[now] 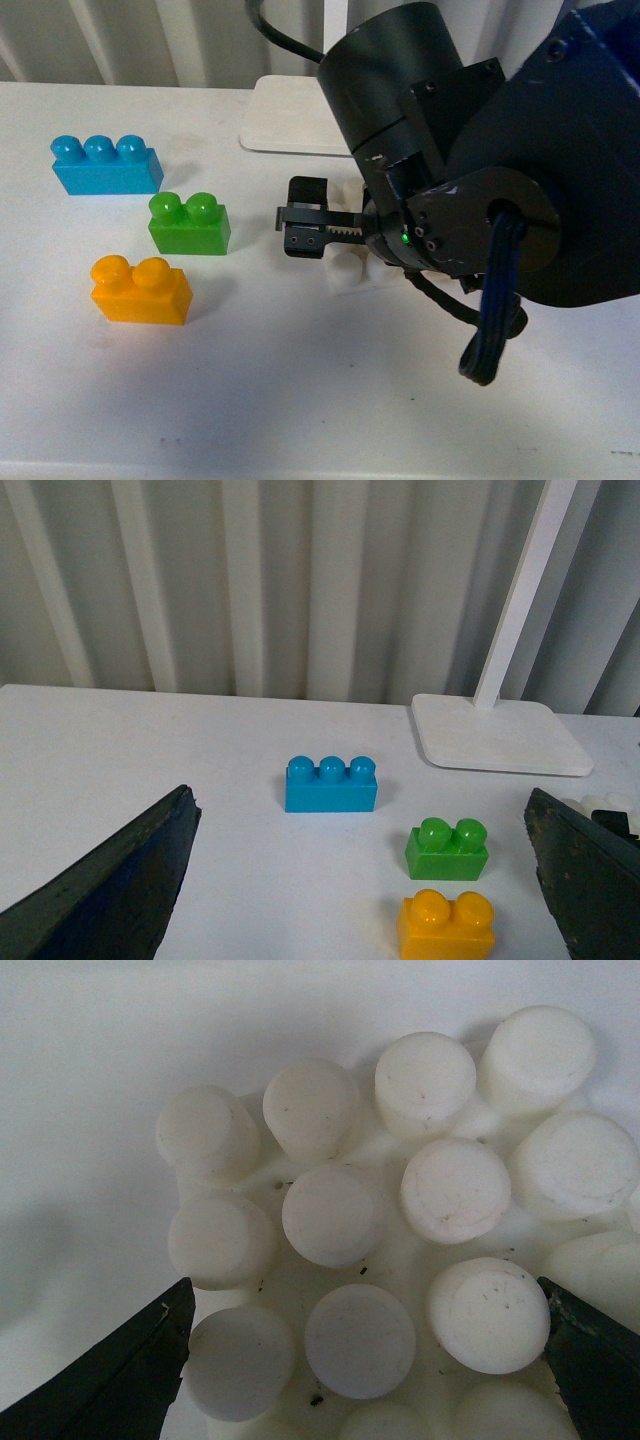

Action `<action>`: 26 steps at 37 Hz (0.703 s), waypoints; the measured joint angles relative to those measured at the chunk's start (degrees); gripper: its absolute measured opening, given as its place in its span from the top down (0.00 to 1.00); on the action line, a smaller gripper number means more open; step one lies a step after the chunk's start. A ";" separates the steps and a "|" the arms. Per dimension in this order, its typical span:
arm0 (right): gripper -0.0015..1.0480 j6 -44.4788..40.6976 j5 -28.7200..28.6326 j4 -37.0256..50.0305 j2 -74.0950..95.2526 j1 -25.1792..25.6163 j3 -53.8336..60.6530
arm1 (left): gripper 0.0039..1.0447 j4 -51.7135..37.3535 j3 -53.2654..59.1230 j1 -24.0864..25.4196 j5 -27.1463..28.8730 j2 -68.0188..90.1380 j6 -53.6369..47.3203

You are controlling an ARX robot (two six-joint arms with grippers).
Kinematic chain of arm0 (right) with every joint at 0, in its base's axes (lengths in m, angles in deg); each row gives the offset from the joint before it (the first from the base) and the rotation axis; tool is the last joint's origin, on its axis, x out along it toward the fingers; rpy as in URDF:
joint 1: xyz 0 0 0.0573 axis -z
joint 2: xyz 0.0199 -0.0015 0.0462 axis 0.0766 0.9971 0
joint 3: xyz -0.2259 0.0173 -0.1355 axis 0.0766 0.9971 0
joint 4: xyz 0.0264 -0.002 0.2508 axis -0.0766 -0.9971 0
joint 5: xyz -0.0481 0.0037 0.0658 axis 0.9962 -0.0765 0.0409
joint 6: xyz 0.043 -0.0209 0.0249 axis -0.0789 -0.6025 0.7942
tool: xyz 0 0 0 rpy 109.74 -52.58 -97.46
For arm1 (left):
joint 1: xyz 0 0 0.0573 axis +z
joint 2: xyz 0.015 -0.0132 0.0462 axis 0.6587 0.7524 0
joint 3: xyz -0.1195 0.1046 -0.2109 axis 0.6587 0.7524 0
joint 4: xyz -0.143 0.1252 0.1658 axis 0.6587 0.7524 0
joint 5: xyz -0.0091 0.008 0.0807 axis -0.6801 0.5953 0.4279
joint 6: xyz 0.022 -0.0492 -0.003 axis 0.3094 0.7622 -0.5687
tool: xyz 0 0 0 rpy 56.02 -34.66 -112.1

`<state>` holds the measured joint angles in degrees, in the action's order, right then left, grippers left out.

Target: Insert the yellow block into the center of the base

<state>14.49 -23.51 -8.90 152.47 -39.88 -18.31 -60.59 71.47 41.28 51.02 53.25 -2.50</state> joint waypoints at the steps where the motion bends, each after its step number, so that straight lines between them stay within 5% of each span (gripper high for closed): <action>1: 0.09 0.20 0.07 -0.26 0.26 -0.52 -0.48 | 0.06 0.00 0.00 0.00 -0.02 0.00 0.00; 26: 0.09 3.30 -0.42 -2.51 1.92 -4.61 -4.46 | 0.06 0.00 0.00 0.00 0.00 0.00 0.00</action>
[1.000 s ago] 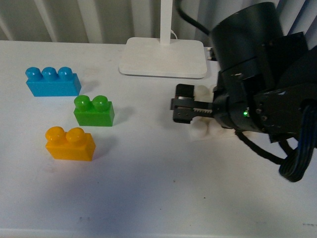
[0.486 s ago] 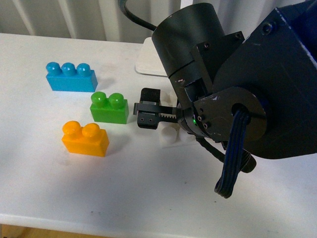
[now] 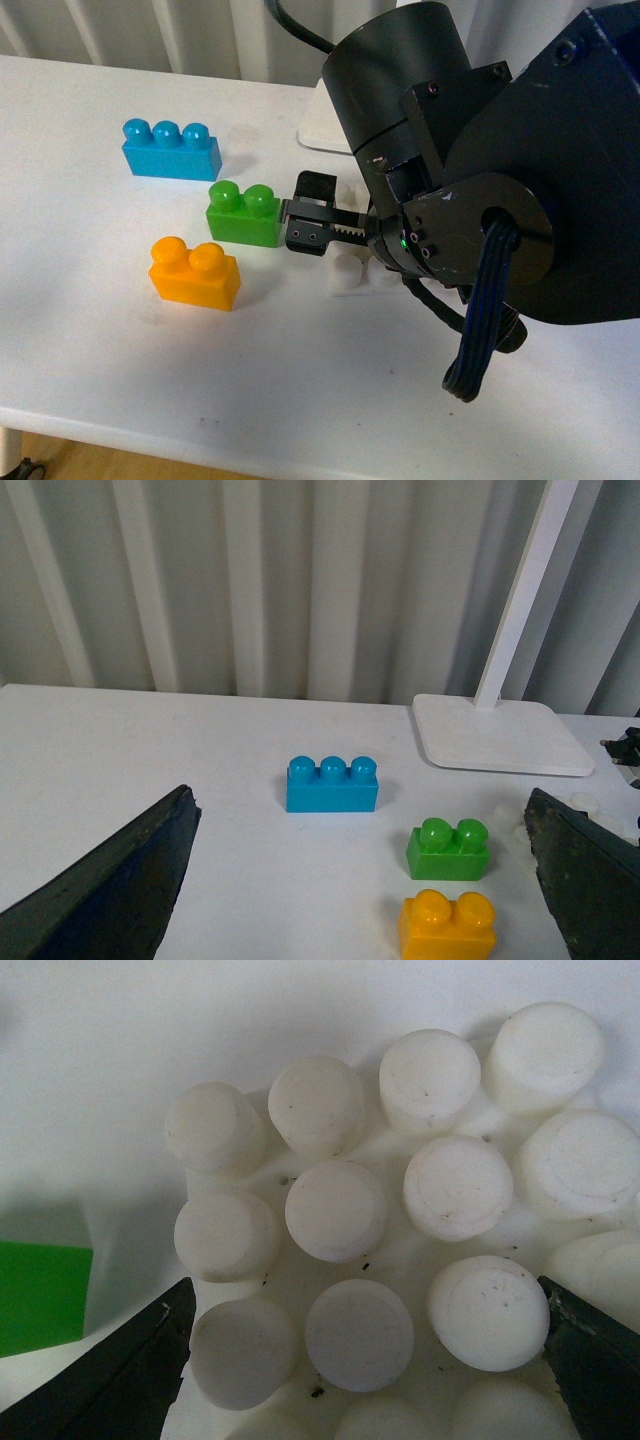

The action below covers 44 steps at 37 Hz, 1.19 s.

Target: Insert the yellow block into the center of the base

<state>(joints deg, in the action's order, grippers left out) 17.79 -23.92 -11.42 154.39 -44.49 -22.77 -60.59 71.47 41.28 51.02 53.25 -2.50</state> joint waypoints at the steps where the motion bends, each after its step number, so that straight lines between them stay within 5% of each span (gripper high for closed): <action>1: 0.09 0.00 -0.13 0.02 -0.02 -0.17 -0.02 | 0.06 0.00 0.00 0.00 0.00 0.00 0.00; 44: 0.09 1.77 -1.29 -0.11 -2.25 -0.55 0.74 | 0.06 0.00 0.00 0.00 0.00 0.00 0.00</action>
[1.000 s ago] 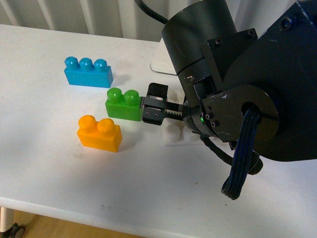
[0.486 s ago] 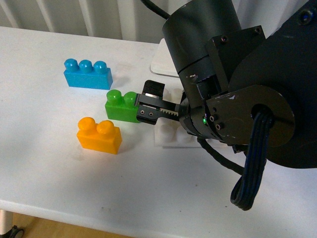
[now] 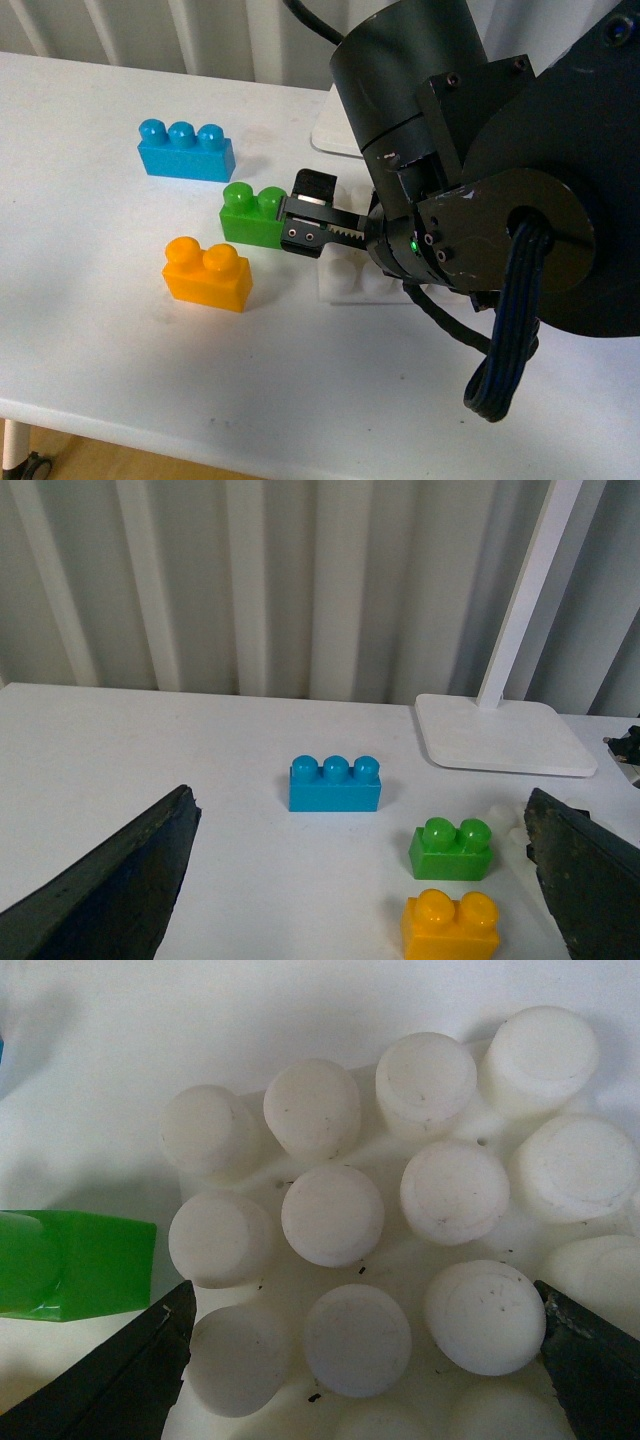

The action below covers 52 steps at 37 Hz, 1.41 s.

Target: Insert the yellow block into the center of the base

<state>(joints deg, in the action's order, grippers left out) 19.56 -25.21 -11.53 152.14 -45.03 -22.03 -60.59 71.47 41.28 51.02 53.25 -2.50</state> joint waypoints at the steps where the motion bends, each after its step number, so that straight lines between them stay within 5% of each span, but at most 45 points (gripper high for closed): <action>1: 0.09 0.00 0.13 0.00 0.00 0.00 0.00 | 0.06 0.00 0.00 0.00 0.00 0.00 0.00; 34: 0.09 6.05 1.44 -1.79 -3.52 0.46 0.42 | 0.06 0.00 0.00 0.00 -0.02 0.00 0.00; 52: 0.09 3.54 0.37 4.85 -12.83 6.19 10.25 | 0.06 0.00 0.00 0.00 0.00 0.00 0.02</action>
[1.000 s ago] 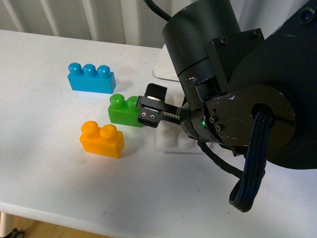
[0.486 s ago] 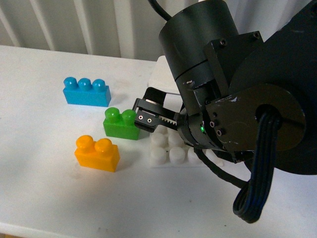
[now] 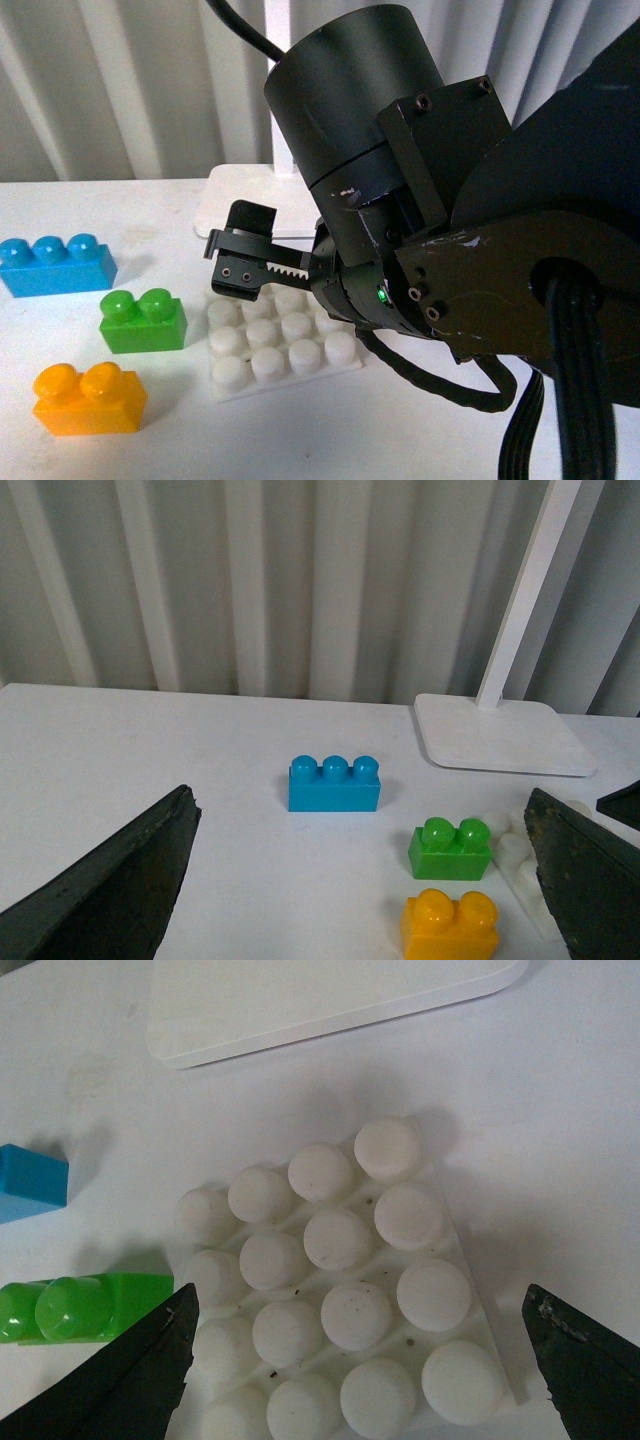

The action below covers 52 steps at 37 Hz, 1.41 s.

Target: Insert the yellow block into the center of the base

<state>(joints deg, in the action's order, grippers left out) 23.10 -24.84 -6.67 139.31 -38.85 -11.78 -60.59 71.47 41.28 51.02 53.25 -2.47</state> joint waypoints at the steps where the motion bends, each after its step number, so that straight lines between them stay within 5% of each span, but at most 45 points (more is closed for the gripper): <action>1: 0.09 -0.81 -0.44 0.24 -0.46 0.59 0.61 | 0.06 0.00 0.00 0.00 0.00 0.00 -0.02; 23: 0.09 -6.67 -5.31 6.05 -6.82 20.24 8.24 | 0.06 0.02 0.00 0.00 0.00 -0.04 -0.02; 32: 0.09 -12.07 -6.93 9.44 -19.82 26.95 20.02 | 0.06 0.04 0.00 0.00 0.02 -0.04 -0.02; 37: 0.28 -26.86 -7.56 38.95 -23.34 29.16 32.22 | 0.06 0.04 0.00 0.00 0.02 -0.07 -0.02; 40: 0.38 -31.91 -8.31 46.99 -27.52 30.03 36.92 | 0.06 0.09 0.00 0.00 0.00 0.00 -0.02; 52: 0.84 -38.18 -12.28 34.99 -52.17 34.32 48.48 | 0.06 0.09 0.00 0.00 0.00 -0.04 -0.02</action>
<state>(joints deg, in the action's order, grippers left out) -15.09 -37.12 28.32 87.14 -4.53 36.70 -60.50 71.47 41.28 51.02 53.20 -2.50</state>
